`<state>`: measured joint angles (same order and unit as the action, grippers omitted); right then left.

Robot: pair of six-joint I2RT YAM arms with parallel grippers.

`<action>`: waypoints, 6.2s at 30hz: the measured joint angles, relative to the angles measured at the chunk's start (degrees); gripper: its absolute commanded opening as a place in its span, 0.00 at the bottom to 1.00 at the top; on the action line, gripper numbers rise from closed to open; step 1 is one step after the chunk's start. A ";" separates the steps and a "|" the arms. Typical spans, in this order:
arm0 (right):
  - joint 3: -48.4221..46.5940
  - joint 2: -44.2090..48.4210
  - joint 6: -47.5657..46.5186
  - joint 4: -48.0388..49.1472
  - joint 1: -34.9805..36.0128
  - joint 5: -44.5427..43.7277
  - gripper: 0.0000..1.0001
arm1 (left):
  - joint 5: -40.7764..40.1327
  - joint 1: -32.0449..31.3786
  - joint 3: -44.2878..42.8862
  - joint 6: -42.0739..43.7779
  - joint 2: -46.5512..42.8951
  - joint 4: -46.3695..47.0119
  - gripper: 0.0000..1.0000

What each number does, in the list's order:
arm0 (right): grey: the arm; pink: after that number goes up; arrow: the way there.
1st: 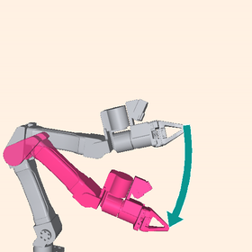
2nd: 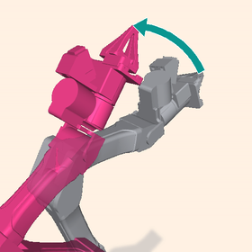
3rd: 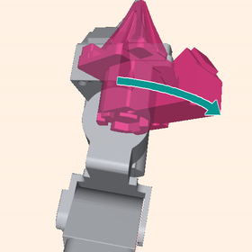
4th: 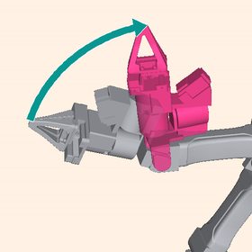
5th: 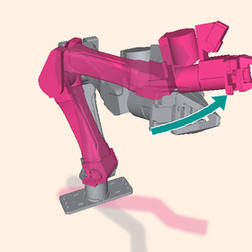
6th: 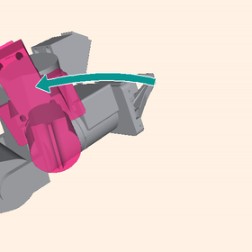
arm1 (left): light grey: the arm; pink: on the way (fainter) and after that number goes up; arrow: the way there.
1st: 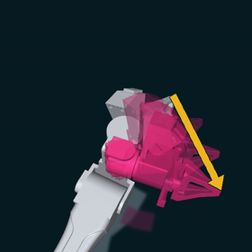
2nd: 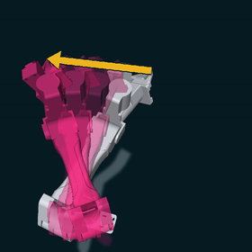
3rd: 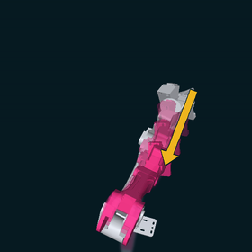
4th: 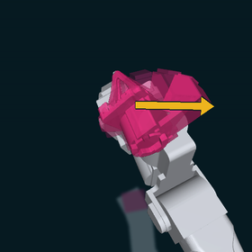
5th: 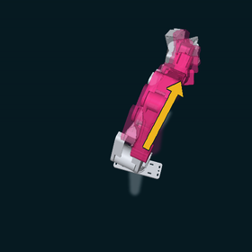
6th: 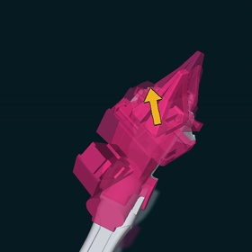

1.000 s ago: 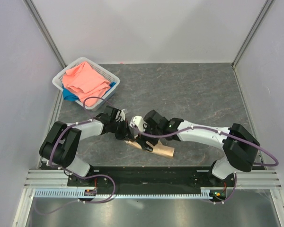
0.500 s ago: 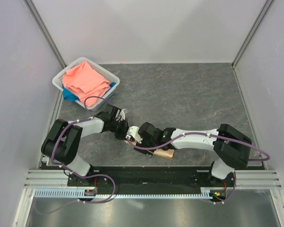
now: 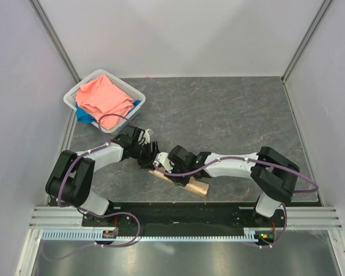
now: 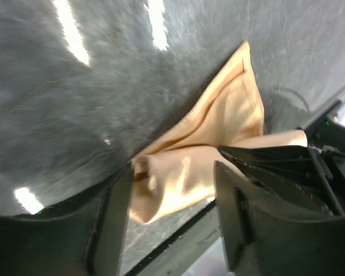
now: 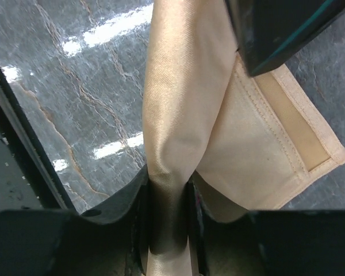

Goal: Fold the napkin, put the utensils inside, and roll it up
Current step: Roll the napkin with the utensil

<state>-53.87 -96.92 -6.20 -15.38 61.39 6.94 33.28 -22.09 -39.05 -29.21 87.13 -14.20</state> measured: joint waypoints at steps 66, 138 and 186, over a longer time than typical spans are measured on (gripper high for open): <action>-4.59 7.45 2.69 0.24 -8.48 12.61 0.89 | 0.35 3.02 1.44 -2.34 -1.18 3.45 0.02; -13.14 -21.51 10.97 -5.95 -24.74 55.30 0.81 | -0.20 2.34 6.60 -1.66 -2.67 10.08 0.02; -3.34 -2.16 6.67 -3.67 -1.33 -10.25 0.46 | 3.28 3.21 -15.26 4.11 13.03 -7.61 0.71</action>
<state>-57.21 -99.09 0.47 -19.05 60.05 -3.31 36.56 -18.87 -54.30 -25.10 100.16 -21.80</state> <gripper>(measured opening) 0.493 0.568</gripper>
